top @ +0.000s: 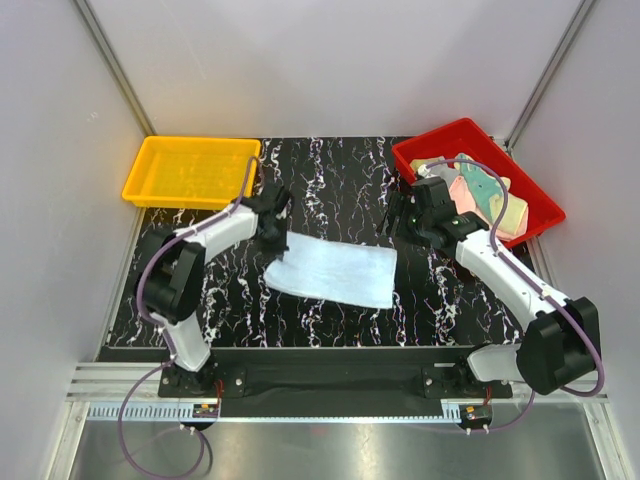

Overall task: Fold and stack the towels
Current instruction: Neatly place the folded towel into the bin

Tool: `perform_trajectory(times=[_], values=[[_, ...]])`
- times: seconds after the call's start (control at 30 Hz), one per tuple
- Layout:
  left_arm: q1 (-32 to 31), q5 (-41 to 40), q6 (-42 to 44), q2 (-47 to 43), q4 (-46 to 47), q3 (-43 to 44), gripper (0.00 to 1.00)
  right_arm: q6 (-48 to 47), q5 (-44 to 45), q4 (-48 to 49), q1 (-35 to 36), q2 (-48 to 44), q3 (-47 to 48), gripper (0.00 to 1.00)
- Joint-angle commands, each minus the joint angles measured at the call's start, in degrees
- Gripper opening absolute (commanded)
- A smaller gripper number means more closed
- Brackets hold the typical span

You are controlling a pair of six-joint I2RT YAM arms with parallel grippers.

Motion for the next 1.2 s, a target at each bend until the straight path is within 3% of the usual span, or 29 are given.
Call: perform_trajectory(times=[0.0, 0.17, 0.33, 0.53, 0.67, 0.83, 1.03, 1.17], values=[[0.25, -7.71, 4.54, 2.95, -6.26, 9.48, 0.00, -0.86, -0.27, 1.49, -0.02, -0.33, 2.28, 0.80], [1.74, -12.99, 8.32, 10.86, -13.64, 27.03, 0.00, -1.92, -0.01, 1.40, -0.02, 1.69, 5.17, 0.80], [3.50, -25.73, 12.01, 20.42, -21.72, 44.19, 0.00, -0.96, -3.51, 2.36, -0.02, 3.89, 6.07, 0.79], [9.20, -25.40, 15.62, 27.30, -20.79, 59.14, 0.00, -2.44, -7.74, 5.26, 0.16, 3.89, 4.04, 0.80], [12.63, -25.21, 20.53, 28.89, -17.10, 63.82, 0.00, -3.50, -9.84, 6.58, 0.16, 4.68, 4.48, 0.80], [14.66, -31.63, 29.85, 28.71, -6.82, 63.29, 0.00, -3.85, -12.84, 8.34, 0.16, 7.05, 4.39, 0.80], [19.67, -31.99, 31.09, 27.48, 3.90, 58.81, 0.00, -7.54, -10.82, 6.50, 0.16, 9.07, 5.45, 0.80], [23.35, -30.76, 30.04, 29.06, 5.59, 59.07, 0.00, -6.14, -9.86, 8.34, 0.16, 8.20, 3.35, 0.80]])
